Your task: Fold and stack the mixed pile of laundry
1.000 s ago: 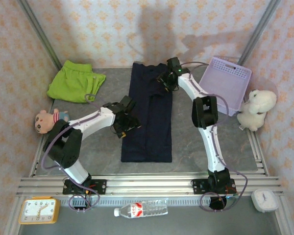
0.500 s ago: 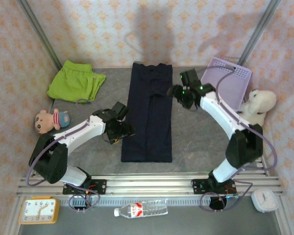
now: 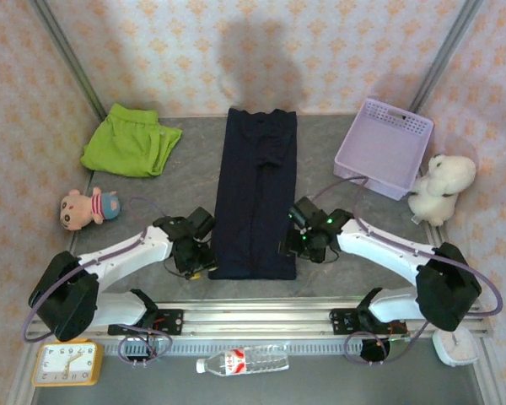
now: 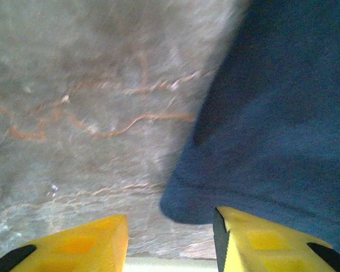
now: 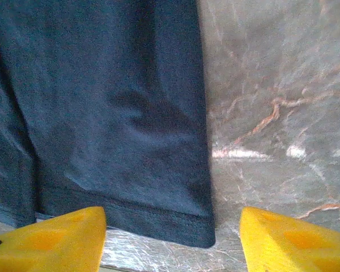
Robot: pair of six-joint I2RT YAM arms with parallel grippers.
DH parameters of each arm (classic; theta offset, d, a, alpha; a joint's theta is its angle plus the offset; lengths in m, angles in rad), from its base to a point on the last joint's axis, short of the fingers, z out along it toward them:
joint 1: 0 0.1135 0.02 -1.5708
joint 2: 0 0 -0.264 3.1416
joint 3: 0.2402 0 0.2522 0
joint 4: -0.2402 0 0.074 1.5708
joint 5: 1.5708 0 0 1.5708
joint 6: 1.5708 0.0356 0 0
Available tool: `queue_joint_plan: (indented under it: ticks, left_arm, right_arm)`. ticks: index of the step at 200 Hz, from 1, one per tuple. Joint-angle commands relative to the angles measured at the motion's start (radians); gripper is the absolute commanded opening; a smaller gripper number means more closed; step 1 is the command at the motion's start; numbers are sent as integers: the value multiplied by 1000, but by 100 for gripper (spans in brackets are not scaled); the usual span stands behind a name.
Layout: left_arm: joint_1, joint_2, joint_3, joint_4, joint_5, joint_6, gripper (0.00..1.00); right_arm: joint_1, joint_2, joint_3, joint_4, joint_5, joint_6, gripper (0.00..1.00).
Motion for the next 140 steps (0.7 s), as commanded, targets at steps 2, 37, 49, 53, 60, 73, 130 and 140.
queue_joint_plan:
  ticks: [2,37,49,53,60,73,130,140]
  left_arm:
    - [-27,-46,-61,12,-50,-95,43]
    - [-54,-48,-43,87,-84,-153,46]
    - [-66,-24,-18,99,-92,-156,46]
    - [-73,-15,-9,100,-95,-156,46]
    - [-84,1,11,94,-103,-156,46]
    - [-115,28,47,80,-123,-154,46]
    - [-183,129,50,77,-164,-172,45]
    - [-187,141,47,69,-175,-170,44]
  right_arm:
    - [50,32,-18,87,2,61,57]
    - [87,106,-3,82,11,60,52]
    - [91,112,-6,76,18,63,52]
    - [93,112,-8,75,20,66,52]
    - [94,108,-14,71,27,74,52]
    - [96,96,-27,68,40,81,53]
    - [99,151,-66,118,45,89,51]
    - [99,158,-71,127,44,90,51]
